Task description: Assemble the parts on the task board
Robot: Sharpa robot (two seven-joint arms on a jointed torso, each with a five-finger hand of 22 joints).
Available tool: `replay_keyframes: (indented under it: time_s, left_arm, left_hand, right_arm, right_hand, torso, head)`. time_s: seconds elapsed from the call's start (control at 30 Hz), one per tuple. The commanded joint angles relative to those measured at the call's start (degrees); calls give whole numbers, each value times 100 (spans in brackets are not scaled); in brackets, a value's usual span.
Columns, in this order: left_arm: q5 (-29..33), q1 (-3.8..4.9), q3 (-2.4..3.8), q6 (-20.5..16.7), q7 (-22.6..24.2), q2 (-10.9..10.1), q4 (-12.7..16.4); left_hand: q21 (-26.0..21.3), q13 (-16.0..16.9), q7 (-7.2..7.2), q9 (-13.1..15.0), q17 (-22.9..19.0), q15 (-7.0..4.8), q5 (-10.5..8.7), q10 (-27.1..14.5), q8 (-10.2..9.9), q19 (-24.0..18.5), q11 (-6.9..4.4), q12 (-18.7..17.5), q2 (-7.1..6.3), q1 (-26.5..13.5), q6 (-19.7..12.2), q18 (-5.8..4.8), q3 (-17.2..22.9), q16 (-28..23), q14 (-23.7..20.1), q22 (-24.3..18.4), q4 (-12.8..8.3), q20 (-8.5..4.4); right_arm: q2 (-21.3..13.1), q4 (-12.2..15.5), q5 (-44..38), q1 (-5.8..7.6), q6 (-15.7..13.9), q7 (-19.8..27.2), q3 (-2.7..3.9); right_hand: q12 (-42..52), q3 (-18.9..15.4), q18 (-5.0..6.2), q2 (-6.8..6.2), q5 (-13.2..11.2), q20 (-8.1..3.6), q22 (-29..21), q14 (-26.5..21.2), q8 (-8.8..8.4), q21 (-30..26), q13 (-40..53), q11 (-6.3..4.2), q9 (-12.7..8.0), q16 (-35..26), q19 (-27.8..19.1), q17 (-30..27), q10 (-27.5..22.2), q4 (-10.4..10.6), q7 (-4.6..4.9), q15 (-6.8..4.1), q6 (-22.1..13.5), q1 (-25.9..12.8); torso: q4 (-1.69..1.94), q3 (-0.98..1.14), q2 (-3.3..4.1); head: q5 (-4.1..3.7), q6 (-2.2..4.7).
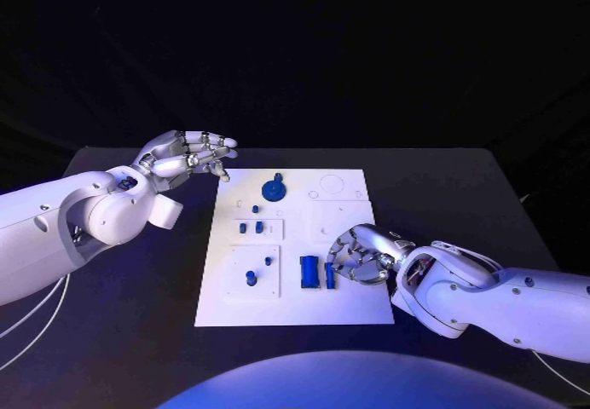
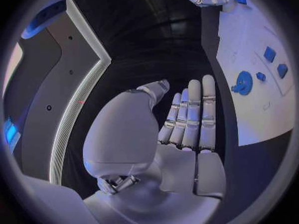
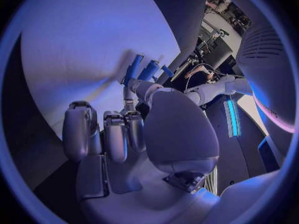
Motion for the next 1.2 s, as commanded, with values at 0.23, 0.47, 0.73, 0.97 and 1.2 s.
replay_keyframes:
  time_s: [0.23, 0.47, 0.73, 0.97, 1.2]
  left_arm:
    - [-4, 3, 3, 51, 36, 10, 5]
    - [-4, 3, 3, 48, 33, 11, 3]
    - [-4, 3, 3, 55, 31, 15, 3]
    - [-4, 3, 3, 59, 29, 17, 1]
    - [-4, 3, 3, 60, 27, 17, 0]
  left_hand:
    - [-40, 8, 285, -8, 8, 21, -17, -38, 28, 33, -17, 27, -13, -43, -40, 80, 10, 9, -33, -5, 31, -9]
    - [-40, 8, 285, -8, 8, 21, -17, -38, 28, 33, -17, 27, -13, -43, -40, 80, 10, 9, -33, -5, 31, -9]
    - [-50, 7, 285, -10, 12, 21, -16, -46, 35, 39, -17, 36, -10, -47, -46, 80, 17, 11, -36, -13, 41, -9]
    - [-50, 7, 285, -10, 12, 21, -16, -46, 35, 39, -17, 36, -10, -47, -46, 80, 17, 11, -36, -13, 41, -9]
    - [-50, 7, 285, -10, 12, 21, -16, -46, 35, 39, -17, 36, -10, -47, -46, 80, 17, 11, -36, -13, 41, -9]
  right_arm:
    - [76, -69, -59, -13, -26, -86, -6]
    - [108, -105, -75, -13, -96, -126, -6]
    - [147, -144, -187, -13, -151, -165, -6]
    - [167, -177, -357, -13, -109, -166, -6]
    - [188, -217, -436, -14, -86, -154, -6]
  right_hand:
    - [-17, 6, -22, -22, 0, 0, 1149, 533, -25, -22, 1176, -41, -22, -3, 242, 1256, 328, -17, 20, -16, -7, -221]
    - [-19, -3, -20, -32, -1, 3, 1147, 532, -38, -32, 1175, -34, -30, -3, 239, 1255, 327, 4, 26, -10, -19, -315]
    - [-27, -8, -20, -124, 1, 5, 1147, 533, -34, -29, 1169, -40, -31, -1, 239, 1259, 321, -78, 16, -11, -8, -315]
    - [-29, 62, -24, -230, 7, -2, 1153, 537, 3, -5, 1168, -47, -23, 5, 242, 1277, 318, -349, 14, -19, 34, -100]
    - [-27, 64, -26, -258, 4, -1, 1155, 539, 20, 5, 1169, -47, -19, 8, 244, 1287, 318, -404, 13, -19, 58, -59]
  torso:
    - [6, 2, 4]
    - [3, 2, 2]
    - [2, 5, 3]
    - [3, 6, 7]
    - [0, 6, 5]
  head:
    - [-9, 0]
    - [-21, 0]
    - [-30, 0]
    - [-31, 0]
    - [-19, 0]
